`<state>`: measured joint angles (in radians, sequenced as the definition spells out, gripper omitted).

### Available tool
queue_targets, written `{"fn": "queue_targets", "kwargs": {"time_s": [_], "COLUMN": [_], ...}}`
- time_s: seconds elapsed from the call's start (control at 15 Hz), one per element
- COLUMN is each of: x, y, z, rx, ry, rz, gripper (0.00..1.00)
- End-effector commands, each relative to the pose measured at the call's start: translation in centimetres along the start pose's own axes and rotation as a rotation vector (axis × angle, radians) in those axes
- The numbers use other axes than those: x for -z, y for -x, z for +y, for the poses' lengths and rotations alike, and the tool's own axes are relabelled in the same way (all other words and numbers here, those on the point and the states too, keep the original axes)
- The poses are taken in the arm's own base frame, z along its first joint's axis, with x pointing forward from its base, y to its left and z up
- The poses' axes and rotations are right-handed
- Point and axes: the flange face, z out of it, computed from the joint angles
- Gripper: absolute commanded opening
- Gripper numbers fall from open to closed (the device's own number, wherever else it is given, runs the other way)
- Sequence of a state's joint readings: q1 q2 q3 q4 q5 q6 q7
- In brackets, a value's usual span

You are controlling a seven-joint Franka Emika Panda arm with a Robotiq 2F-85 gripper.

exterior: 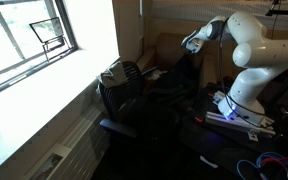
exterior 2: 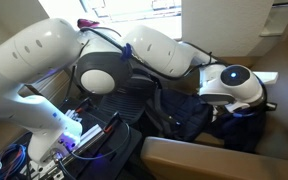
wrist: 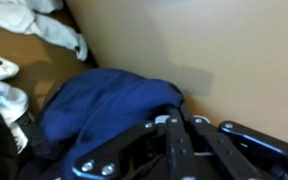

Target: Take the black sweater on the sofa and place it on the black chair

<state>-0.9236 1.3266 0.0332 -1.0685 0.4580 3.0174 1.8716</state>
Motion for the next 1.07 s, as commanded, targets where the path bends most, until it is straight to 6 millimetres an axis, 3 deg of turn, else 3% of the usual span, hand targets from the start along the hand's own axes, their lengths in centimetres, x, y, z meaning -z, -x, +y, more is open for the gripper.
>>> {"fn": "queue_targets", "kwargs": {"time_s": [0.0, 0.27, 0.33, 0.4, 0.47, 0.53, 0.6, 0.73, 0.87, 1.0], "x": [6.8, 14.7, 16.6, 18.1, 17.4, 15.2, 16.2, 14.9, 14.0, 17.5], "y": [5.1, 12.2, 14.3, 15.5, 15.7, 14.7, 15.7, 15.6, 15.0, 18.9], "z": [-5.0, -9.3, -9.5, -7.6, -6.0, -3.1, -7.1, -3.6, -2.5, -4.0], "rx": [0.07, 0.115, 0.139, 0.202, 0.209, 0.181, 0.168, 0.178, 0.179, 0.226], "ry": [-0.119, -0.201, -0.179, -0.108, -0.049, 0.013, -0.081, -0.008, 0.017, -0.12], "rz": [-0.156, -0.384, -0.444, -0.472, -0.477, -0.474, -0.479, -0.473, -0.461, -0.53], "gripper": [0.01, 0.01, 0.01, 0.01, 0.01, 0.01, 0.04, 0.04, 0.01, 0.01]}}
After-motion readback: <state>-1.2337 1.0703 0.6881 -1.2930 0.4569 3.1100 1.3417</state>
